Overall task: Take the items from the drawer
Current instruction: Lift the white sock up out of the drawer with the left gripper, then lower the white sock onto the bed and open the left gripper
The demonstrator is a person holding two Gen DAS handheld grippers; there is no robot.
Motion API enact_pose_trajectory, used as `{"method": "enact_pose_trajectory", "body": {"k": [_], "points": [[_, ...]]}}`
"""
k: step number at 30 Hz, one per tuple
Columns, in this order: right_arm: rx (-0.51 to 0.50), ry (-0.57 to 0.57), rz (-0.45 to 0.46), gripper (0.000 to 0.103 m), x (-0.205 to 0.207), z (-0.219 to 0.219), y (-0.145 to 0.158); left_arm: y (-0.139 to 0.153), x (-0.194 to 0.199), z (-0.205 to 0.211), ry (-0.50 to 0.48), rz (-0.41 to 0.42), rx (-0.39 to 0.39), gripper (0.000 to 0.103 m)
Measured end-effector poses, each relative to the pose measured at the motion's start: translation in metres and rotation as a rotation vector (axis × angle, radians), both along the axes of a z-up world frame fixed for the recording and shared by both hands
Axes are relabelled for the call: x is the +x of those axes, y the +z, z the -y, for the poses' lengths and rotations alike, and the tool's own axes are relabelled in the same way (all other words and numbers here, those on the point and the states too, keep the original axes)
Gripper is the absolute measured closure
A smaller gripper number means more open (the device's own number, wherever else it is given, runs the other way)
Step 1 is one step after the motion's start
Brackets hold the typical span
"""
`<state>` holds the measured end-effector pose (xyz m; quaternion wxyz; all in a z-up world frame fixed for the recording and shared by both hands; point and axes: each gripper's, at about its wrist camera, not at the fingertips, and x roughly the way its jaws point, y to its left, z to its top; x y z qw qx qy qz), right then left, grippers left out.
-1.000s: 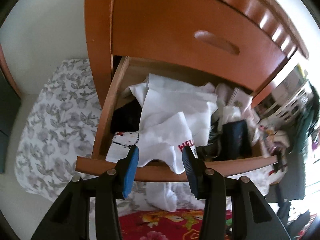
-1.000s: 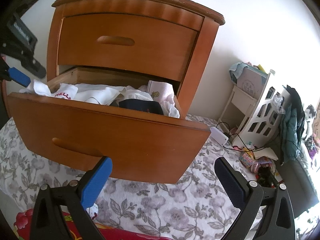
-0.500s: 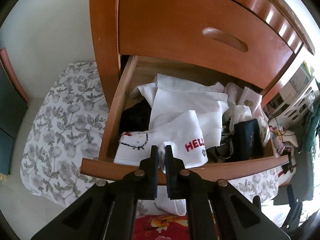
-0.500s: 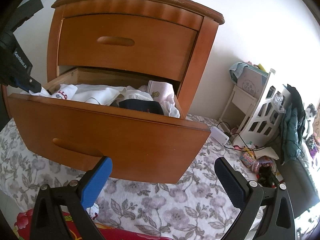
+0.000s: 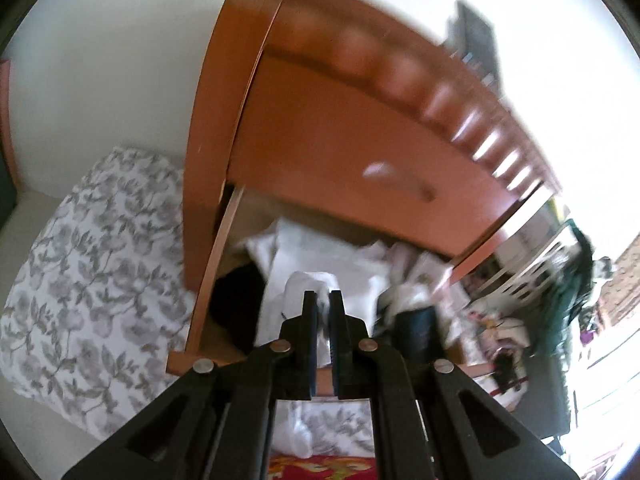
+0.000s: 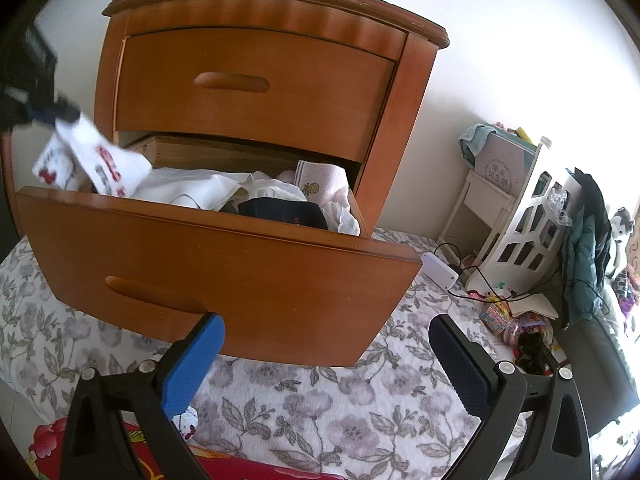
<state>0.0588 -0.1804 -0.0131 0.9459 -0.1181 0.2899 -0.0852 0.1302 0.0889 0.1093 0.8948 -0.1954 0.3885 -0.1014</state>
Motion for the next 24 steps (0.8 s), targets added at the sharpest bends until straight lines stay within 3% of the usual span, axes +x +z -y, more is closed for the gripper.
{"method": "enact_pose_trajectory", "body": {"k": [13, 19, 24], "points": [[0.001, 0.001, 0.000, 0.000, 0.000, 0.000, 0.000, 0.101, -0.059, 0.013, -0.104, 0.274, -0.087, 0.099], [0.006, 0.000, 0.002, 0.000, 0.000, 0.001, 0.000, 0.125, -0.093, 0.022, -0.159, 0.341, -0.087, 0.099], [0.009, 0.000, 0.003, 0.000, 0.000, 0.001, 0.000, 0.122, -0.106, 0.029, -0.187, 0.320, -0.084, 0.099]]}}
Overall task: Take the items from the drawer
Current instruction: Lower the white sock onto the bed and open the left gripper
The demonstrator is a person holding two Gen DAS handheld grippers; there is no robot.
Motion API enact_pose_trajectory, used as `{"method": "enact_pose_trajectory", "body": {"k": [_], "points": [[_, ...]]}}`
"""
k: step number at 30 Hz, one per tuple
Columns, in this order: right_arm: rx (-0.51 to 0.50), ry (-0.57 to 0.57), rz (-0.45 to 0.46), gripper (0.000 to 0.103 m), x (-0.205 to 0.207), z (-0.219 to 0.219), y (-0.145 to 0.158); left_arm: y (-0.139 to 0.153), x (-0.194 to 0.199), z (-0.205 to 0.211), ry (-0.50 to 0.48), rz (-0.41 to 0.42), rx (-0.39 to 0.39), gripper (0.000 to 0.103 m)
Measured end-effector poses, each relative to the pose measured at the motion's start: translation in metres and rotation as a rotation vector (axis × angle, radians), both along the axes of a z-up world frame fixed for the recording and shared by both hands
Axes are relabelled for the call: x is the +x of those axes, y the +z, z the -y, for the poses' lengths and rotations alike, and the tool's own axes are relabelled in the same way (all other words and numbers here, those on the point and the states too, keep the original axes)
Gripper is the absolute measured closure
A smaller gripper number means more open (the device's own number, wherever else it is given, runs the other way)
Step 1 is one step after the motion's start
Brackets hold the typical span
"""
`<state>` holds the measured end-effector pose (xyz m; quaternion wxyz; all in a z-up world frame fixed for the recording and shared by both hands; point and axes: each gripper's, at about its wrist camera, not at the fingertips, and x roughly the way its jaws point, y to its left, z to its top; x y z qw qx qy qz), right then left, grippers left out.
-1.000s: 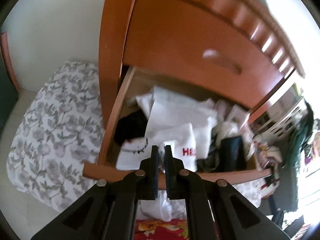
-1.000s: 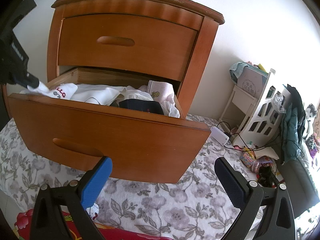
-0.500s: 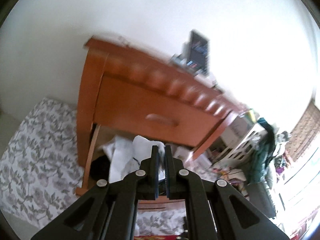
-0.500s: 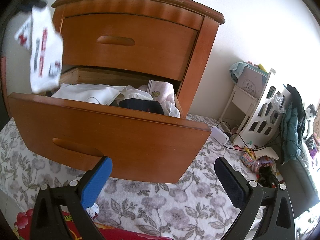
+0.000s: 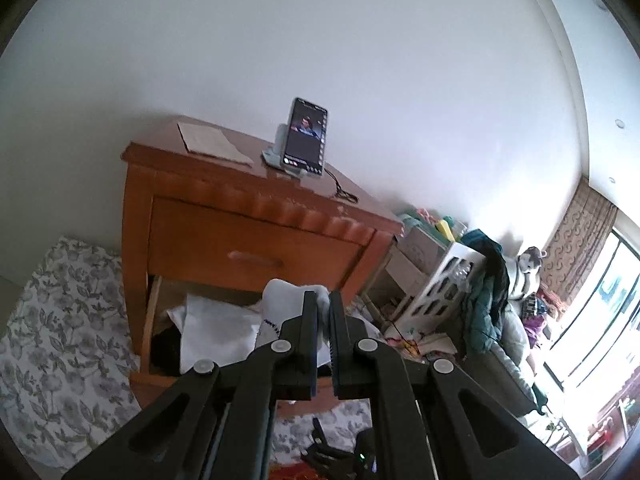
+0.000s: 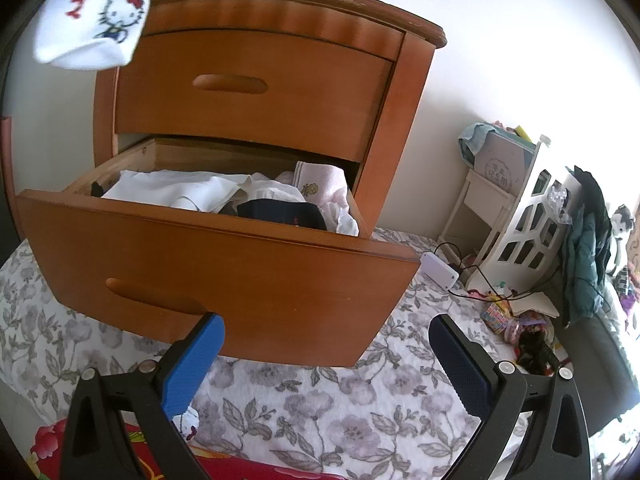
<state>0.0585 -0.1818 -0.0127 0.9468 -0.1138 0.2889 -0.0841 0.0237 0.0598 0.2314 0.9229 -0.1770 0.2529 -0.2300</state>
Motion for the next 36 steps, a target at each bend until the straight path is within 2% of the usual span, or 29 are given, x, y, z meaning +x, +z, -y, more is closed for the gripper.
{"method": "enact_pose_trajectory", "body": {"k": [12, 21, 31, 36], "points": [[0.001, 0.000, 0.000, 0.000, 0.000, 0.000, 0.000, -0.036, -0.018, 0.001, -0.024, -0.046, -0.006, 0.099], [0.002, 0.000, 0.000, 0.000, 0.000, -0.001, 0.000, -0.085, -0.007, 0.008, -0.037, -0.165, 0.011, 0.099], [0.002, 0.002, -0.003, 0.000, 0.000, 0.002, 0.000, -0.159, 0.012, 0.023, -0.049, -0.343, 0.045, 0.099], [0.006, 0.003, -0.004, 0.000, 0.000, 0.001, 0.000, -0.190, 0.023, 0.030, -0.030, -0.398, 0.069, 0.099]]}}
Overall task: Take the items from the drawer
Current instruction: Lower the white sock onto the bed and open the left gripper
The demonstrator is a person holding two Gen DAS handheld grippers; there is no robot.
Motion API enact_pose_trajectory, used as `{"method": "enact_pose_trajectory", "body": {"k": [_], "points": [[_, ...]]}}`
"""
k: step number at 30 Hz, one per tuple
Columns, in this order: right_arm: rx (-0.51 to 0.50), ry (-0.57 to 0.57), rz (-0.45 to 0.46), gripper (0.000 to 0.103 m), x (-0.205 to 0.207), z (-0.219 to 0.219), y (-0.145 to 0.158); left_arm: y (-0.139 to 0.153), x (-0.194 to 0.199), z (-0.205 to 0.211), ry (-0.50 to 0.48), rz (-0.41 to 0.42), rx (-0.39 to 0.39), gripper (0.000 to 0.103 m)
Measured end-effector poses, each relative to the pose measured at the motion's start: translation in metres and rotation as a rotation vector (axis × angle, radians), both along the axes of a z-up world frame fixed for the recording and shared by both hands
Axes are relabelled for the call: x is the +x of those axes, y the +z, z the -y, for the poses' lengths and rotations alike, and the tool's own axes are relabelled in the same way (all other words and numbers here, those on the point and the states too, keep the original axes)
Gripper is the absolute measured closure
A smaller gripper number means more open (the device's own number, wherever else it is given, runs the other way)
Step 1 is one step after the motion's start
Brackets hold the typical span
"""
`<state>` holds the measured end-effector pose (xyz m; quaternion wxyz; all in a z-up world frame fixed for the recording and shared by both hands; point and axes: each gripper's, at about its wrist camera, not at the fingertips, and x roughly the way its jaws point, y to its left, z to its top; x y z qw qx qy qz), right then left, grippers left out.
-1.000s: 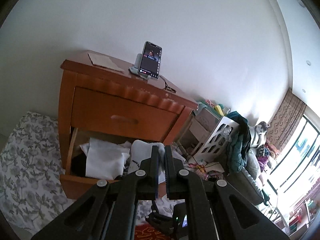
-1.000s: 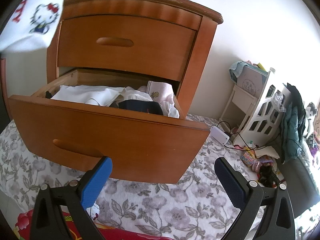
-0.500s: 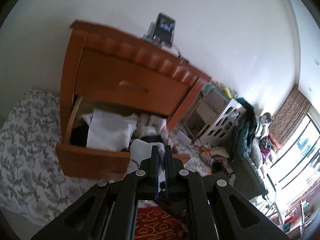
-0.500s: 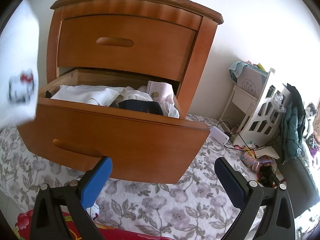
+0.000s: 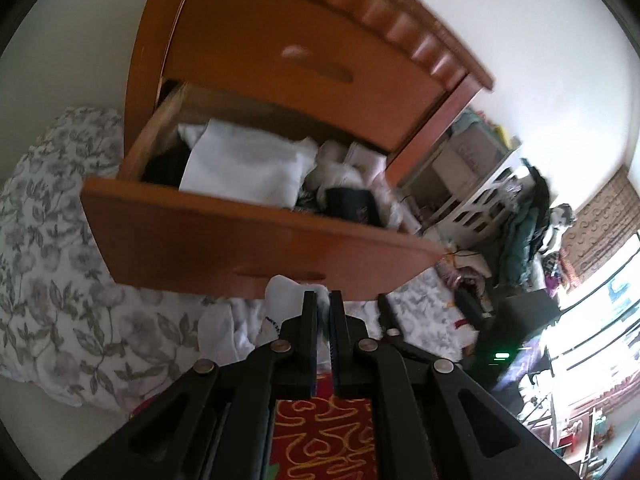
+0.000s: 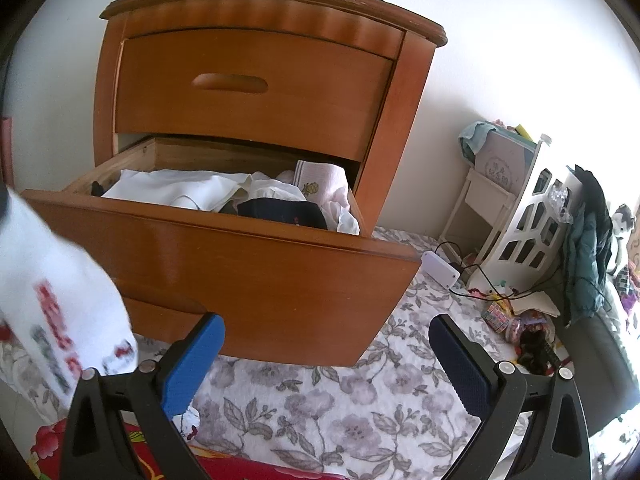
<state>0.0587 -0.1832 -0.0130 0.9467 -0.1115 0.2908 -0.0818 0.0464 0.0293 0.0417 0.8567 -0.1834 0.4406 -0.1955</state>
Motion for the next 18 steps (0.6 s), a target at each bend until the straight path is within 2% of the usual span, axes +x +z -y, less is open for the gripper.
{"method": "enact_pose_trajectory", "body": {"k": [10, 18], "points": [[0.004, 0.002, -0.003, 0.000, 0.000, 0.001, -0.001, -0.053, 0.025, 0.022, -0.006, -0.097, 0.051, 0.099], [0.007, 0.003, -0.008, 0.000, 0.001, 0.001, -0.001, -0.069, 0.042, 0.030, -0.007, -0.128, 0.084, 0.098]]}}
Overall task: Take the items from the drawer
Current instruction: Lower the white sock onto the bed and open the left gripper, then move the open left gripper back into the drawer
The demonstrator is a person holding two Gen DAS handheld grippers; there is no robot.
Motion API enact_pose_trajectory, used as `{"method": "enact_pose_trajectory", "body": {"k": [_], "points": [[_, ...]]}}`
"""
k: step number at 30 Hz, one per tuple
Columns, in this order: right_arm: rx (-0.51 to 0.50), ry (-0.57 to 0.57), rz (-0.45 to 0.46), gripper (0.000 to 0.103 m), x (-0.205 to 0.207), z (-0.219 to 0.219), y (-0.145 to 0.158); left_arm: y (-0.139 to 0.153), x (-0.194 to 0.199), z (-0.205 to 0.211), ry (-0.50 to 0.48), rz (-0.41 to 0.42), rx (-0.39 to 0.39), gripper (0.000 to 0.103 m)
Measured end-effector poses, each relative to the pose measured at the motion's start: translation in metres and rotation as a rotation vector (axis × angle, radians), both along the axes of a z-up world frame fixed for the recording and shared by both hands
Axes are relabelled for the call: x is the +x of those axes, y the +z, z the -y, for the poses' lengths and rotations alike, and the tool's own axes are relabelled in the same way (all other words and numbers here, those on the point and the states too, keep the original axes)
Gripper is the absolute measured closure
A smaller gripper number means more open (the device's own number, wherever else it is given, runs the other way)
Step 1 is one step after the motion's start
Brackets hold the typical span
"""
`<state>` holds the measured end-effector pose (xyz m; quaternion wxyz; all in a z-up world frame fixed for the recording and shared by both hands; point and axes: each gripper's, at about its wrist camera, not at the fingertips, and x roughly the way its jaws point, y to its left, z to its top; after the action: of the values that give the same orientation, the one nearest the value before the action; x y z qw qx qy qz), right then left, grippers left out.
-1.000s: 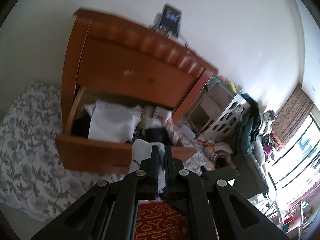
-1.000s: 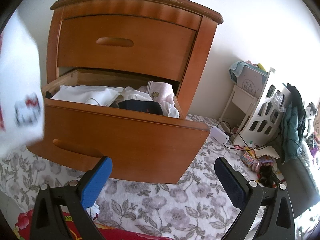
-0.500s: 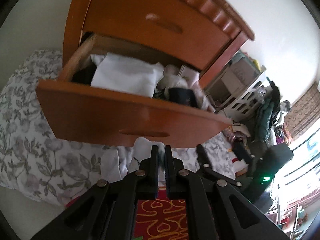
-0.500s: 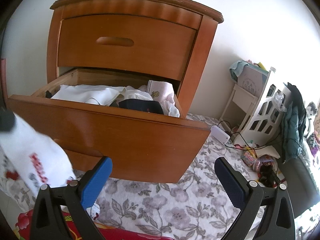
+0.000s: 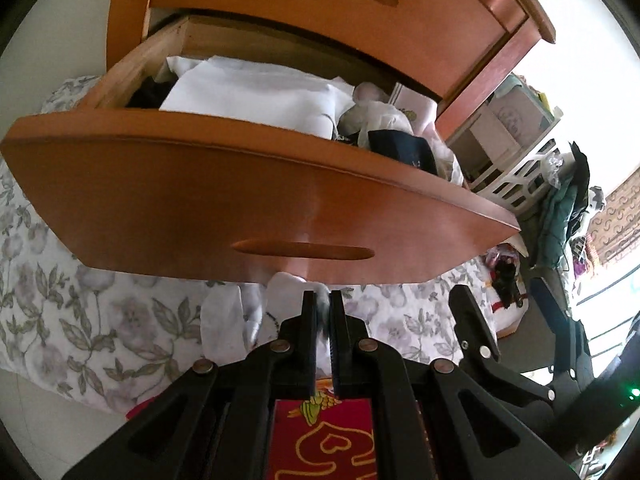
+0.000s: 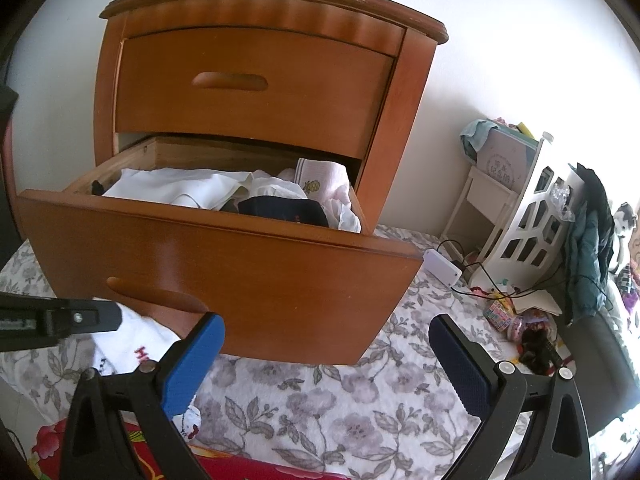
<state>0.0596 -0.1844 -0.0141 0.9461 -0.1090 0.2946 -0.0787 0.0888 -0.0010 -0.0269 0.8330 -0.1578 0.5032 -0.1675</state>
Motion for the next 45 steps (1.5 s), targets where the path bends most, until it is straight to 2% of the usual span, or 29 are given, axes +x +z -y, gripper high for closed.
{"method": "enact_pose_trajectory", "body": {"k": [5, 7, 9, 13, 14, 15, 16, 19, 21, 28, 34, 39, 45], "points": [[0.001, 0.001, 0.000, 0.000, 0.000, 0.000, 0.000, -0.012, 0.001, -0.001, 0.010, -0.038, 0.017, 0.096], [0.002, 0.001, -0.001, 0.000, 0.000, 0.000, 0.000, -0.014, 0.002, -0.004, 0.018, -0.046, 0.017, 0.087], [0.003, 0.000, -0.003, 0.000, 0.001, 0.000, -0.001, -0.014, 0.002, -0.007, 0.029, -0.049, 0.016, 0.070], [0.003, 0.000, -0.004, 0.000, 0.001, 0.000, -0.001, -0.012, 0.002, -0.010, 0.037, -0.047, 0.022, 0.065], [0.003, 0.001, -0.005, 0.000, 0.001, 0.000, -0.001, -0.011, 0.002, -0.012, 0.041, -0.046, 0.024, 0.056], [0.003, 0.001, -0.004, 0.000, 0.001, 0.000, -0.001, -0.010, 0.002, -0.012, 0.046, -0.044, 0.026, 0.041], [0.003, 0.000, -0.004, 0.000, 0.001, 0.000, -0.001, -0.008, 0.002, -0.014, 0.053, -0.040, 0.029, 0.035], [0.004, 0.001, -0.005, 0.000, 0.001, 0.000, -0.001, -0.003, 0.000, -0.018, 0.065, -0.021, 0.049, 0.031], [0.004, 0.002, -0.008, 0.000, 0.001, 0.000, -0.002, 0.000, -0.001, -0.021, 0.078, -0.013, 0.072, 0.023], [0.005, 0.004, -0.011, 0.000, 0.002, 0.000, -0.003, 0.017, -0.009, -0.032, 0.088, 0.058, 0.090, 0.009], [0.006, 0.006, -0.013, 0.000, 0.002, 0.000, -0.003, 0.048, -0.015, -0.041, 0.091, 0.170, 0.090, 0.002], [0.014, 0.011, -0.016, 0.000, 0.002, 0.000, -0.004, 0.076, -0.014, -0.051, 0.112, 0.254, 0.100, 0.000], [0.030, 0.034, -0.040, 0.000, 0.004, 0.000, -0.006, 0.109, -0.006, -0.064, 0.145, 0.357, 0.160, 0.000]]}}
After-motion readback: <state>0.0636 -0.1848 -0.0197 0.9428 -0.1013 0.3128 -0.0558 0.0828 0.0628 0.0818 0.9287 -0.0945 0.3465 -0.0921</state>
